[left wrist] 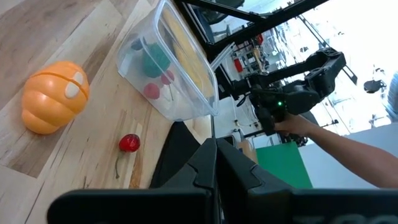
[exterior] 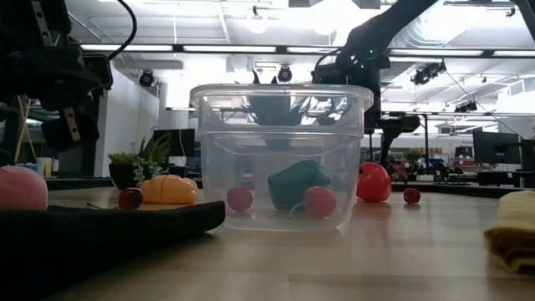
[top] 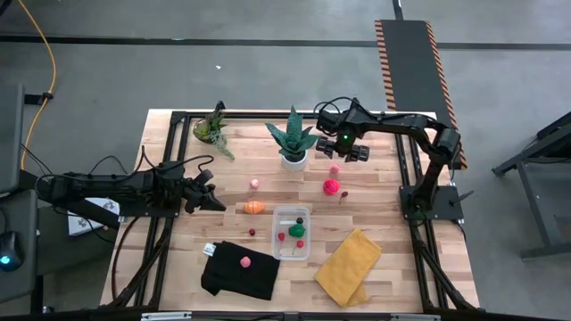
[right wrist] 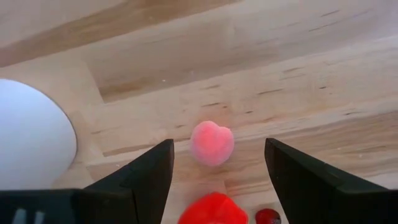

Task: Pick and placing Produce into tupperware
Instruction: Put the top apricot into the transparent container

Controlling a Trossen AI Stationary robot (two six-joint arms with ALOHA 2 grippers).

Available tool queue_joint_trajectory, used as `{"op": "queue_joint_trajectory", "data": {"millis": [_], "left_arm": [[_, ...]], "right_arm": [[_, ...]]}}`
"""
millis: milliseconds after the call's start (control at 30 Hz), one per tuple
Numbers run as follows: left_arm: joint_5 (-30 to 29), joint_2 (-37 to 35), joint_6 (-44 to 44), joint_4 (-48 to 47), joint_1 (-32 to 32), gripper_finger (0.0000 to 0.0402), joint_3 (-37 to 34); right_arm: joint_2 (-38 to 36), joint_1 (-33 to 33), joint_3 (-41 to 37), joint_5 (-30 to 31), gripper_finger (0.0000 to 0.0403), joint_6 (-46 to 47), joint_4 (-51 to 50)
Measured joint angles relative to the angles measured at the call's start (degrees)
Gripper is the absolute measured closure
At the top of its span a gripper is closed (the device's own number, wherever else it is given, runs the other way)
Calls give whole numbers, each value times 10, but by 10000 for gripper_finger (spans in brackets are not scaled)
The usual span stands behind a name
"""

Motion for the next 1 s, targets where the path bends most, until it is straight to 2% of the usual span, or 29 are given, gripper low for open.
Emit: {"op": "queue_joint_trajectory", "data": {"millis": [1000], "left_arm": [[2,0,2,0,0,401,0]], "right_arm": [[41,2,0,-21,160,-31,7]]}}
